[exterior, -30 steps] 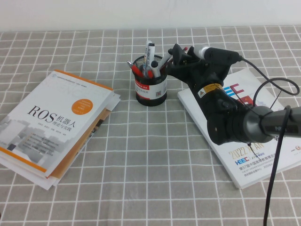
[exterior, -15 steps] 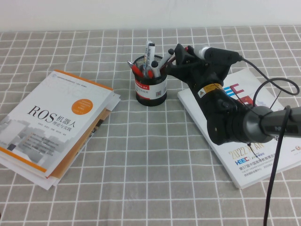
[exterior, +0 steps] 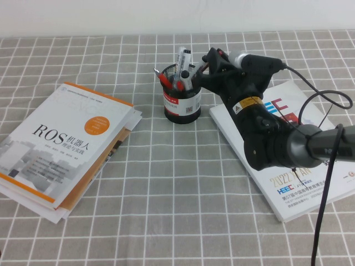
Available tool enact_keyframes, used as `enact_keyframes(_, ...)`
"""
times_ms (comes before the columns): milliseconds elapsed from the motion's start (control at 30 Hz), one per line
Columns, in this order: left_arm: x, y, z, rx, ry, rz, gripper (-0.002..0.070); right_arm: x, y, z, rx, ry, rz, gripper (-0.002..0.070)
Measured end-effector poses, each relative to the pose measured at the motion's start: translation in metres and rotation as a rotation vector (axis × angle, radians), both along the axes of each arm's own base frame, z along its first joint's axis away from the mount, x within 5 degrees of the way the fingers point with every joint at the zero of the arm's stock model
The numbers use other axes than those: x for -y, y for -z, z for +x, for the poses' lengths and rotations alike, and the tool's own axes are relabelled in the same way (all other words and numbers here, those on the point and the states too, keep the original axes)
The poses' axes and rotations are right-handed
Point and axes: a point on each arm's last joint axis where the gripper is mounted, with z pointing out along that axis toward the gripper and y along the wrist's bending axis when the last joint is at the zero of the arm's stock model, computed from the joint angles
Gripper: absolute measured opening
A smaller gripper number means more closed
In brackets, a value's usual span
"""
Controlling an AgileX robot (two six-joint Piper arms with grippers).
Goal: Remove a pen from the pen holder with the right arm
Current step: 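Take a marker out of the pen holder and lay it on the table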
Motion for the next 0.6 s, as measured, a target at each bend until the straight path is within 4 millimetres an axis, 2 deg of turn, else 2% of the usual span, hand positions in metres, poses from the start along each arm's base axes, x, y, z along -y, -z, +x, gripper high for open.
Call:
enact_keyframes(233, 0.0, 0.0, 0.0, 0.0, 0.0, 0.0, -0.0003, -0.001, -0.011, -0.002, 0.008, -0.021, -0.009, 0.0015)
enact_keyframes(400, 0.0, 0.0, 0.0, 0.0, 0.0, 0.0, -0.0003, 0.0, -0.034, -0.006, 0.002, -0.037, -0.01, 0.0014)
enact_keyframes(600, 0.0, 0.0, 0.0, 0.0, 0.0, 0.0, -0.0003, 0.001, -0.07, -0.015, 0.014, -0.071, -0.049, 0.0014)
